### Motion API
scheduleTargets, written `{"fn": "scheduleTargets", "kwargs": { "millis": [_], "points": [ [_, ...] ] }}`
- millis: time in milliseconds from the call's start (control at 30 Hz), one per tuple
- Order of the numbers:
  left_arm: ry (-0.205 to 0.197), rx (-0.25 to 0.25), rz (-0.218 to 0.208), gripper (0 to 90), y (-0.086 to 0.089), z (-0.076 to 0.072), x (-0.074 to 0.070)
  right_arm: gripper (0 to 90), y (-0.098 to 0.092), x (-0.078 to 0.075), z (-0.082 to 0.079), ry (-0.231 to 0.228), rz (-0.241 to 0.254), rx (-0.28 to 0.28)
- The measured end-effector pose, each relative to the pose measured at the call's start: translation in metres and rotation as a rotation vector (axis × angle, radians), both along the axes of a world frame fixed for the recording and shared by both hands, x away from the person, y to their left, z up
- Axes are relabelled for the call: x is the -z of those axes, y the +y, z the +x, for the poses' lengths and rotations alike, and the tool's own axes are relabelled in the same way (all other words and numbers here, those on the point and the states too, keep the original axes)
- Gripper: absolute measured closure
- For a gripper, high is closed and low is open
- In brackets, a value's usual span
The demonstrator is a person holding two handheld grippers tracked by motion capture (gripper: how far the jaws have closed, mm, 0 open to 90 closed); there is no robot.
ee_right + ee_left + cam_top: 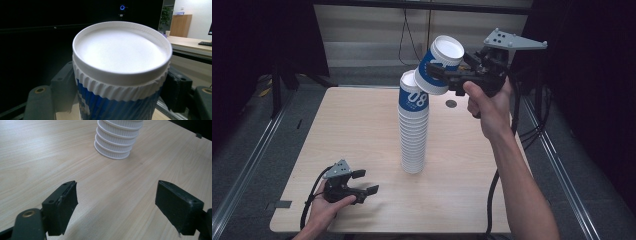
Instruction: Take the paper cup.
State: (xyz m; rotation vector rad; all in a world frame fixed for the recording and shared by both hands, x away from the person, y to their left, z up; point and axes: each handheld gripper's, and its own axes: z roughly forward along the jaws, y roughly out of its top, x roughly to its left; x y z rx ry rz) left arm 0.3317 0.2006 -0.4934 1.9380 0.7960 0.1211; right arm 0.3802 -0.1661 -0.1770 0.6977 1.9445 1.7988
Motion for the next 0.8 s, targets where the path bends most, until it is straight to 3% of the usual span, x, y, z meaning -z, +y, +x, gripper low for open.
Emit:
{"fn": "scheduleTargets", "kwargs": {
  "millis": [133,333,633,700,800],
  "points": [
    [0.008,-0.003,-0.008,17.6,-0.001,-0.001,0.0,25.6,-0.01,-0.002,-0.006,-0.006,0.002,0.015],
    [-0.016,-0.024,-0.02,17.4,-0.003,-0.003,-0.004,25.7,-0.025,0.003,-0.013,-0.005,-0.028,0.045],
    [-0.008,-0.019,-0.025,16.3,-0.004,-0.003,-0.006,25.9,-0.044,0.032,-0.024,0.04,-0.064,0.058],
    [-0.01,0.019,-0.039,15.8,-0.008,-0.009,-0.009,26.0,-0.047,0.038,-0.027,0.043,-0.056,0.052],
    [-0.024,0.036,-0.03,15.8,-0.011,-0.013,-0.011,26.0,-0.047,0.044,-0.03,0.047,-0.056,0.048]
  ]
}}
